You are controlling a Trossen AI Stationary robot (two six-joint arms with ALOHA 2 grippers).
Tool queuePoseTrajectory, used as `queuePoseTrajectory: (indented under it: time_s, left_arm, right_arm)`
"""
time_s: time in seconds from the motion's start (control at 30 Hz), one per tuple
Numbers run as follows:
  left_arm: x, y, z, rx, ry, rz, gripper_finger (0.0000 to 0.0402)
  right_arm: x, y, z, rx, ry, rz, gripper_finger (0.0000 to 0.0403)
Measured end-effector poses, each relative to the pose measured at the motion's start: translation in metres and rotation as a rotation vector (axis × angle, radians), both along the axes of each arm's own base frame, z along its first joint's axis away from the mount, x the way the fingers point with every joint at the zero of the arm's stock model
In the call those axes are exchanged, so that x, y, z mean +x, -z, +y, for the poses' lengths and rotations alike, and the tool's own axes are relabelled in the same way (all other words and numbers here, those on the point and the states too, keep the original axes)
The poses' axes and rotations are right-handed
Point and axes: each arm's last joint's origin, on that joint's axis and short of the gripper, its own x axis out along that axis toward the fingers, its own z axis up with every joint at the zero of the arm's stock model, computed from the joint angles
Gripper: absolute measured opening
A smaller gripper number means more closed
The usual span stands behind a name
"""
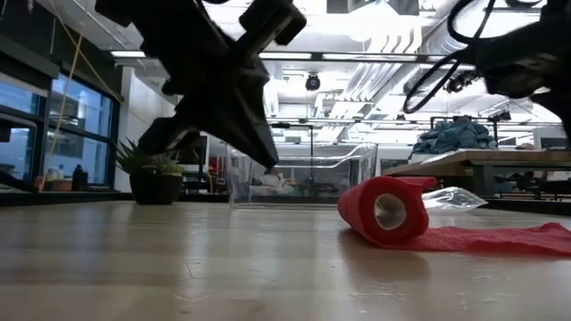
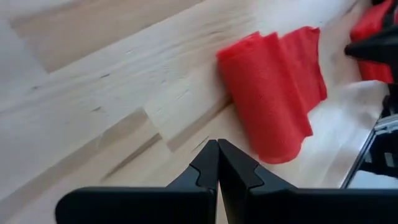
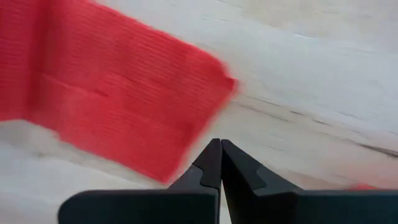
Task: Roll bandage
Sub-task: Roll the red bandage
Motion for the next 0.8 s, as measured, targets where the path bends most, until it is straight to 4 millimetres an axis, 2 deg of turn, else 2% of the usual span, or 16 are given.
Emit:
queuePoseTrajectory:
  time_s: [0.17, 0.37, 0.53, 0.67, 0.8]
  left_arm:
    - [0.005, -0.002, -0.001, 0.095, 0.063, -0.013, 0.0]
    - [0.001, 0.006, -0.007, 0.182, 0.161, 0.034, 0.0]
    - [0.004, 0.012, -0.007, 0.188, 0.15, 0.042, 0.0]
    - [0.018, 0.019, -0.006, 0.181, 0.155, 0.094, 0.0]
    - [0.041, 0.028, -0.01, 0.162, 0.193, 0.137, 0.0]
  right_arm:
    - [-0.013, -0.007, 0.0, 0.036, -0.024, -0.012, 0.0]
    - [-0.056, 0.006, -0.008, 0.15, 0.148, -0.189, 0.0]
    - [-0.08, 0.007, -0.02, 0.221, 0.134, -0.232, 0.0]
    - [-0.087, 0.0, -0.03, 0.192, 0.139, -0.238, 0.0]
    - [-0.087, -0.003, -0.036, 0.181, 0.144, -0.24, 0.0]
